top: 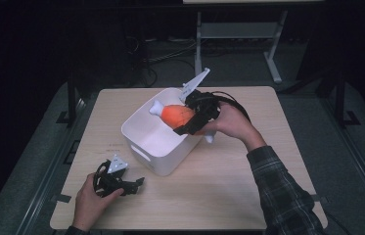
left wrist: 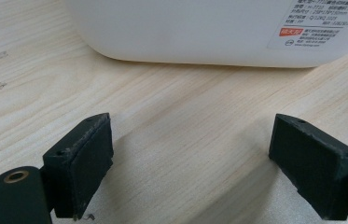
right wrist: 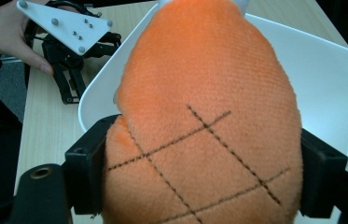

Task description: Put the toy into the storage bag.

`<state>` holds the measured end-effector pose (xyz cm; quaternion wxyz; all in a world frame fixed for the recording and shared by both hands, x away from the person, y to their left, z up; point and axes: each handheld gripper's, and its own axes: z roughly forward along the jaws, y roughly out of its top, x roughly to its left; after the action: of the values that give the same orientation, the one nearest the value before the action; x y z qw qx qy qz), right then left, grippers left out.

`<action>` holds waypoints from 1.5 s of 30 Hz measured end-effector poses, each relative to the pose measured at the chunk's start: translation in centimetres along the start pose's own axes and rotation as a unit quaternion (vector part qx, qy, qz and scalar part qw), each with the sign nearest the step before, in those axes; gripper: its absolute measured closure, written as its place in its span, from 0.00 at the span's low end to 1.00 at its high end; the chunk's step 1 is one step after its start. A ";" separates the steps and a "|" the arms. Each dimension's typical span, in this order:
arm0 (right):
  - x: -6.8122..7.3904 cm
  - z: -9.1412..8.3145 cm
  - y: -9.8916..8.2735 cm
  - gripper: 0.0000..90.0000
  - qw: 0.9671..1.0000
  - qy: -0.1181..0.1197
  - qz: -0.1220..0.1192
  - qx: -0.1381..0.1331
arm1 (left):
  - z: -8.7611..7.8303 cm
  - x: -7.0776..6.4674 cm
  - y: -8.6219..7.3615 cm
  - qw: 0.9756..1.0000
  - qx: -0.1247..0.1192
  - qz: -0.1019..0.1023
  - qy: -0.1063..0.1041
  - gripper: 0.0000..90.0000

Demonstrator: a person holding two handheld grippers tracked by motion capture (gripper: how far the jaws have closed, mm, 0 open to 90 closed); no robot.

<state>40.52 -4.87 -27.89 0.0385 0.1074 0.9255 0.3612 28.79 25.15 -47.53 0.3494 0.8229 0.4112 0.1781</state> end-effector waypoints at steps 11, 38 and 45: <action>-0.6 1.7 1.9 0.23 1.000 0.014 -0.008 0.004 | 0.0 0.0 0.0 1.000 0.001 0.000 0.000 0.14; -0.7 7.8 5.2 0.23 0.996 0.034 -0.049 0.068 | 0.0 0.0 0.0 1.000 0.001 0.001 0.001 0.14; -0.9 8.5 5.8 0.23 0.995 0.036 -0.055 0.078 | 0.0 0.0 0.0 1.000 0.001 0.001 0.000 0.14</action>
<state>43.65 4.69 -30.29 0.0163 0.0459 0.9560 0.2892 28.80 25.16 -47.54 0.3485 0.8236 0.4105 0.1781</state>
